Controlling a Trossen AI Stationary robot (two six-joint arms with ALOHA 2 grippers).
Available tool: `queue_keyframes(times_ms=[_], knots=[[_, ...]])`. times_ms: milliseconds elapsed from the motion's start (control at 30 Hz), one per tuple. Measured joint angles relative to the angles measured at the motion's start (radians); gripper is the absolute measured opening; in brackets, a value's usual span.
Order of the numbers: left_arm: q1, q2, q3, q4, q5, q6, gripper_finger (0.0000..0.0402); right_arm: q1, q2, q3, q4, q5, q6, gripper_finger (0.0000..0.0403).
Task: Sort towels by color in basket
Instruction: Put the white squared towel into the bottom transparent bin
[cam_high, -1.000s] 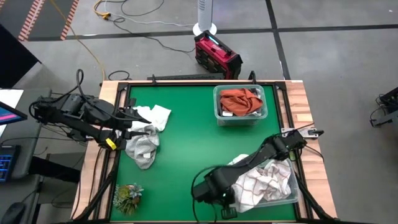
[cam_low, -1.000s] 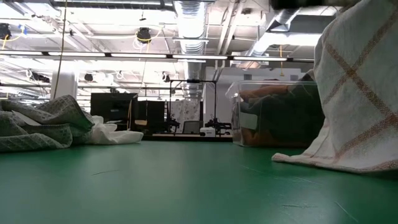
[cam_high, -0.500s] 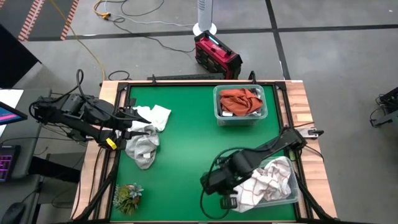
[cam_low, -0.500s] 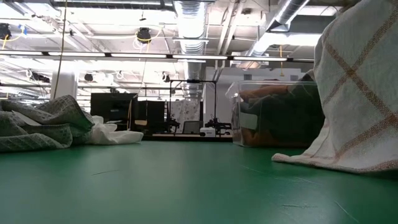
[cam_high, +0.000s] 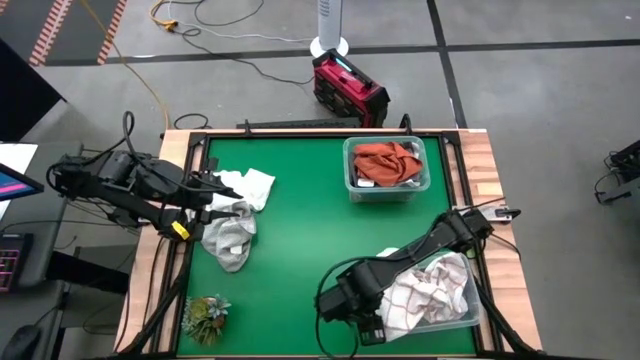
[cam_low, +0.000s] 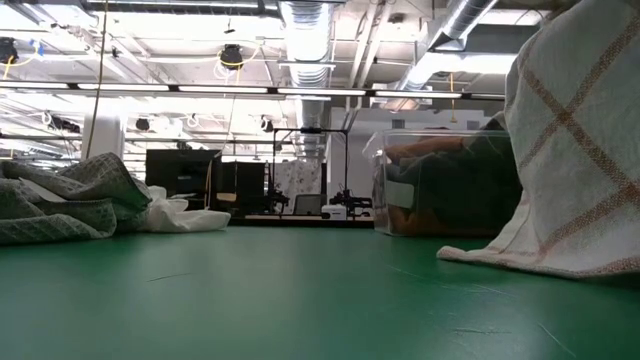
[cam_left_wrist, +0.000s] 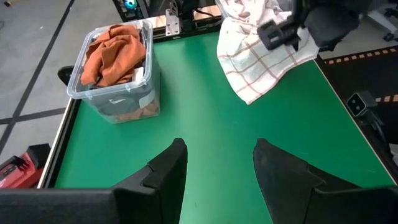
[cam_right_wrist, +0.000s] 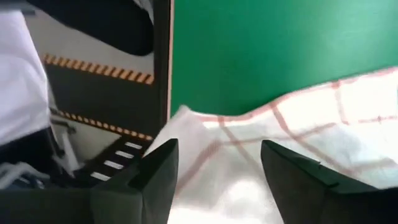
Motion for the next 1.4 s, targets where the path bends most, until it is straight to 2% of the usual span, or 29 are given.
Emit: queue_keyframes(times_ms=[233, 367, 467, 600, 633, 967, 1233, 1400], knots=[[0.0, 0.0, 0.0, -0.001, 0.0, -0.006, 0.0174, -0.002, -0.001, -0.075, 0.001, -0.005, -0.06, 0.0212], [0.0, 0.0, 0.0, -0.001, 0.0, -0.007, 0.0174, 0.001, -0.001, -0.112, -0.002, -0.07, -0.087, 0.0183], [0.0, 0.0, 0.0, -0.001, 0.0, -0.007, 0.0174, 0.006, -0.001, -0.134, 0.002, -0.112, -0.142, 0.0135], [0.0, 0.0, 0.0, -0.001, 0.0, 0.001, 0.0174, 0.007, 0.0, -0.147, -0.001, -0.128, -0.17, 0.0033], [0.0, 0.0, 0.0, -0.001, 0.0, 0.005, 0.0174, 0.003, -0.001, -0.147, -0.001, -0.129, -0.17, 0.0021], [0.0, 0.0, 0.0, 0.0, 0.0, 0.011, 0.0174, -0.04, -0.022, -0.109, 0.0, -0.096, -0.133, 0.0018], [0.0, 0.0, 0.0, 0.0, 0.0, -0.001, 0.0174, -0.064, -0.191, -0.076, 0.0, 0.014, -0.052, 0.0018], [0.0, 0.0, 0.0, -0.004, 0.0, -0.016, 0.0174, -0.031, -0.315, -0.123, 0.0, 0.068, 0.102, 0.0018]])
